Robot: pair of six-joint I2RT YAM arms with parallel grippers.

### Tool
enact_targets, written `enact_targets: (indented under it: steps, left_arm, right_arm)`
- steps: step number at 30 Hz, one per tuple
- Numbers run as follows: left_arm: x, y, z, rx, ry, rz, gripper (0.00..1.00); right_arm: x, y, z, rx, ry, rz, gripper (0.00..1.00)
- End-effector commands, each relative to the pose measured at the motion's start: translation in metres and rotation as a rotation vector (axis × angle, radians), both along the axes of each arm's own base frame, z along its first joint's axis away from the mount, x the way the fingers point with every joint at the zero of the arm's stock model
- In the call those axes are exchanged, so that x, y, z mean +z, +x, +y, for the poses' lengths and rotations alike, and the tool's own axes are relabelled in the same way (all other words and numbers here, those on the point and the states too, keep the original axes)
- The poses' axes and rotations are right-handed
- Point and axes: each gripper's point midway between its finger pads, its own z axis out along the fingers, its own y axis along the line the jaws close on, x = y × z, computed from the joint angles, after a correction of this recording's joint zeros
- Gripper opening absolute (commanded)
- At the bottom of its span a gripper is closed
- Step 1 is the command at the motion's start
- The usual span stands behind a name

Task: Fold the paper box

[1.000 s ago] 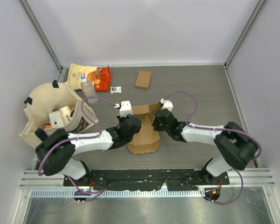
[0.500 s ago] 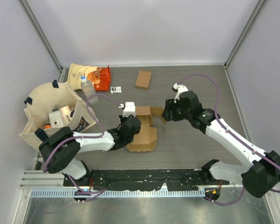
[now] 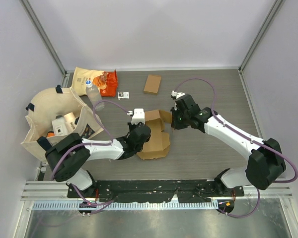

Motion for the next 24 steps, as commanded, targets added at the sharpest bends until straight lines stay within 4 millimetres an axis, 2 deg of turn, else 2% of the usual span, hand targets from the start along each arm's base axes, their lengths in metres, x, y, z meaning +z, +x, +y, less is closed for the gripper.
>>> enact_targets:
  steps: [1,4,9,10,13,15,16,17,20,21,24]
  left_arm:
    - [0.009,0.012,-0.006,0.043,-0.038,-0.041,0.00]
    - [0.007,0.015,-0.008,0.055,-0.033,-0.038,0.00]
    - [0.002,0.016,-0.014,0.047,-0.039,-0.027,0.00]
    - [0.002,0.017,-0.014,0.049,-0.037,-0.027,0.00]
    - [-0.001,0.016,-0.015,0.047,-0.045,-0.017,0.00]
    - [-0.003,0.014,-0.017,0.032,-0.055,-0.010,0.00]
    - [-0.003,0.014,-0.018,0.025,-0.062,-0.006,0.00]
    - [-0.006,0.012,-0.019,0.015,-0.063,0.001,0.00]
    - [-0.013,0.006,-0.022,-0.025,-0.081,0.027,0.00]
    - [-0.012,0.004,-0.023,-0.034,-0.095,0.025,0.02]
    - [-0.012,-0.004,-0.020,-0.070,-0.127,0.026,0.17]
  right_arm:
    - [0.041,-0.002,0.041,-0.112,0.235,0.017,0.01]
    - [0.029,-0.011,0.056,-0.189,0.327,0.122,0.01]
    - [0.019,-0.012,0.059,-0.291,0.387,0.150,0.01]
    - [0.025,-0.008,0.058,-0.304,0.401,0.129,0.01]
    - [0.024,-0.002,0.057,-0.354,0.425,0.104,0.01]
    - [0.005,-0.005,0.055,-0.386,0.438,0.117,0.01]
    - [0.009,0.002,0.059,-0.387,0.485,0.077,0.01]
    - [-0.002,-0.001,0.055,-0.406,0.475,0.072,0.01]
    - [-0.010,0.000,0.051,-0.438,0.447,-0.002,0.01]
    - [-0.012,-0.001,0.050,-0.450,0.444,-0.008,0.01]
    - [-0.013,-0.001,0.047,-0.464,0.426,-0.060,0.01]
